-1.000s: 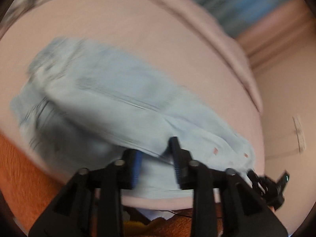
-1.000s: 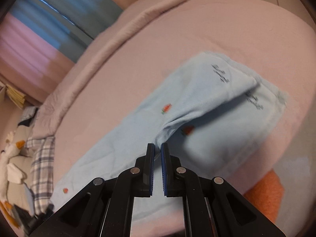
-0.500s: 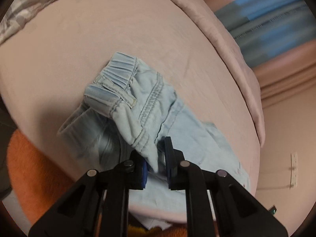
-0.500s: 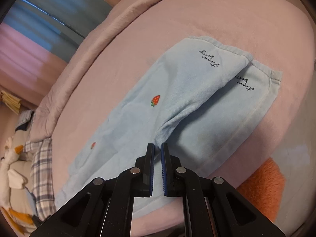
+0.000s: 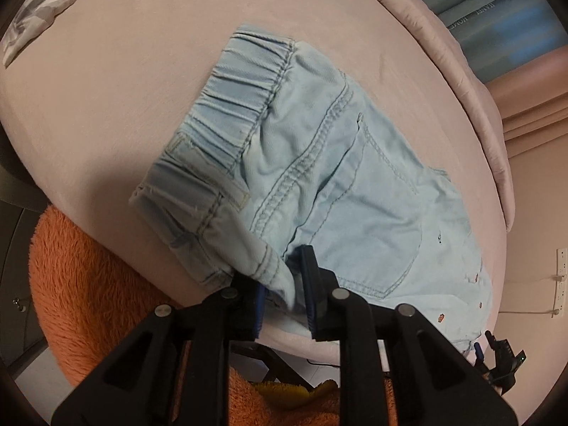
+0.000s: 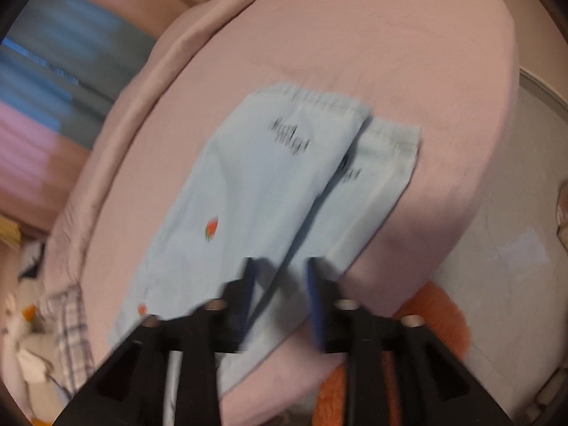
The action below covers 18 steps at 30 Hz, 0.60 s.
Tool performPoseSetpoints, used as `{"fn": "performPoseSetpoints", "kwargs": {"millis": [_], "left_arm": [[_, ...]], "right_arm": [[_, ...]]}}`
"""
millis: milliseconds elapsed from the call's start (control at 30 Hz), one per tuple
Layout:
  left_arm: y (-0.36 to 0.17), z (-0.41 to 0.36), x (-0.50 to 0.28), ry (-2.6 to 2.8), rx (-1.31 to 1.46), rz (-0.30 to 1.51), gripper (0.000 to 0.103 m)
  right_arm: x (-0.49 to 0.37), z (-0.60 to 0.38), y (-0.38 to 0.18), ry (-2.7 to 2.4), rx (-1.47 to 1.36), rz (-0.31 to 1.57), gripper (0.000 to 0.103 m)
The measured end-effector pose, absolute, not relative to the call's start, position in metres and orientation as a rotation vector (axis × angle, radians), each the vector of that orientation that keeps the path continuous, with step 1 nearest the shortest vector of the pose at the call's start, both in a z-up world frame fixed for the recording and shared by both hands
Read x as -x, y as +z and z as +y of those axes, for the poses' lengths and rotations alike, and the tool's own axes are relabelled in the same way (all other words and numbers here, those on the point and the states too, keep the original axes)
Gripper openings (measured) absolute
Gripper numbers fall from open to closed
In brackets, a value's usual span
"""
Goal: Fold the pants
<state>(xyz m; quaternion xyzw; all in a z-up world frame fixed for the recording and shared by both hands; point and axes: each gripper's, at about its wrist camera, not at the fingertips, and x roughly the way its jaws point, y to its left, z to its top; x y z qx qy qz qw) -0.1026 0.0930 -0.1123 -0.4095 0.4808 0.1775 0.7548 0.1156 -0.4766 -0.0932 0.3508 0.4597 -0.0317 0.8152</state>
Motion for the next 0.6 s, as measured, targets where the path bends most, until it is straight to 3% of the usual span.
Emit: {"fn": "performPoseSetpoints", "kwargs": {"millis": [200, 267, 300, 467, 600], "left_arm": [[-0.108, 0.102, 0.092, 0.373, 0.910, 1.035, 0.018], [-0.103, 0.105, 0.095, 0.368, 0.909, 1.034, 0.013], [-0.099, 0.105, 0.097, 0.363, 0.902, 1.029, 0.013], [-0.084, 0.106, 0.101, 0.374, 0.800, 1.058, 0.012], [-0.099, 0.110, 0.105, 0.388, 0.817, 1.085, 0.013]], "right_arm": [[-0.148, -0.507, -0.097, -0.145, -0.762, 0.951, 0.040], [-0.158, -0.511, -0.102, -0.184, -0.748, 0.959, 0.027], [-0.161, -0.511, -0.103, -0.205, -0.734, 0.969, 0.003], [-0.129, -0.509, -0.063, -0.185, -0.712, 0.845, 0.003], [-0.111, -0.516, -0.069, -0.221, -0.679, 0.869, 0.003]]}}
